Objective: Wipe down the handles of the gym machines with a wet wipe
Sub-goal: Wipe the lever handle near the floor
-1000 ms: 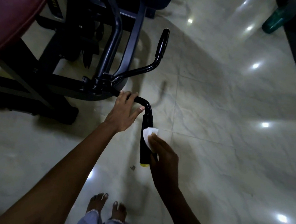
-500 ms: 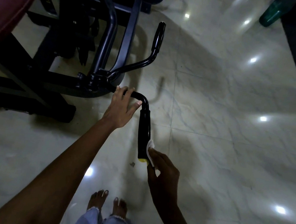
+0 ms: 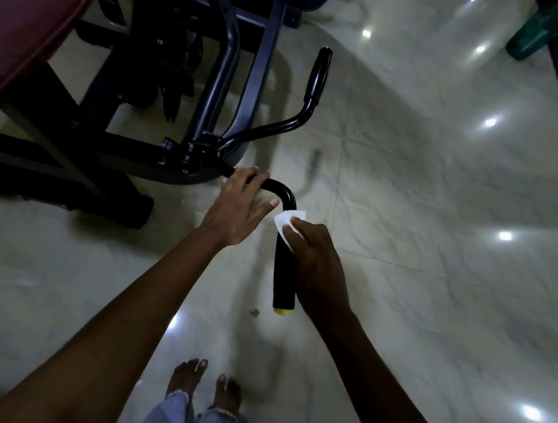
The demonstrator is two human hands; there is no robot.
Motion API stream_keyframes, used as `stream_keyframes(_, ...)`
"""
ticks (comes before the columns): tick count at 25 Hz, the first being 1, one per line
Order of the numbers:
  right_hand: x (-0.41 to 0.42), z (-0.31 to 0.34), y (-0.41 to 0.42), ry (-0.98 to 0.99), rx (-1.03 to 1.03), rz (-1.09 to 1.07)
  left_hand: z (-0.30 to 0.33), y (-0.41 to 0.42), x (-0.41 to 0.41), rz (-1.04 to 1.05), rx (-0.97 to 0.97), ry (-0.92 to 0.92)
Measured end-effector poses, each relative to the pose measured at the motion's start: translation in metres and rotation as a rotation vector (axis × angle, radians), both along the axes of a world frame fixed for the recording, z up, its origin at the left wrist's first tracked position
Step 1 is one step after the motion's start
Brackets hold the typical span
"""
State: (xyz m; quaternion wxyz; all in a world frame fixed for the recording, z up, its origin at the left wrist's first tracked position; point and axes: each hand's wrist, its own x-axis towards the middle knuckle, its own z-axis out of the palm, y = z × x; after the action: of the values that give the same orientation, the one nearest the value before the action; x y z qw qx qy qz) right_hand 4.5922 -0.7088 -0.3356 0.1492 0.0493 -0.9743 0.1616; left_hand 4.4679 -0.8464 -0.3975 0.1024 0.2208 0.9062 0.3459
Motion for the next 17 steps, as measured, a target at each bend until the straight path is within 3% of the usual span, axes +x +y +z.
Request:
stream_keyframes(8, 0.007, 0.013, 0.003, -0.080, 0.230, 0.306, -0.009, 0.004, -0.012, 0.068, 0.078, -0.038)
stream_keyframes(13, -0.009, 0.022, -0.003, -0.132, 0.264, 0.210, -0.014, 0.006, -0.017, 0.105, 0.066, -0.048)
stream_keyframes(17, 0.013, 0.025, -0.005, -0.116, 0.309, 0.386, -0.013, 0.005, -0.018, 0.102, 0.074, -0.068)
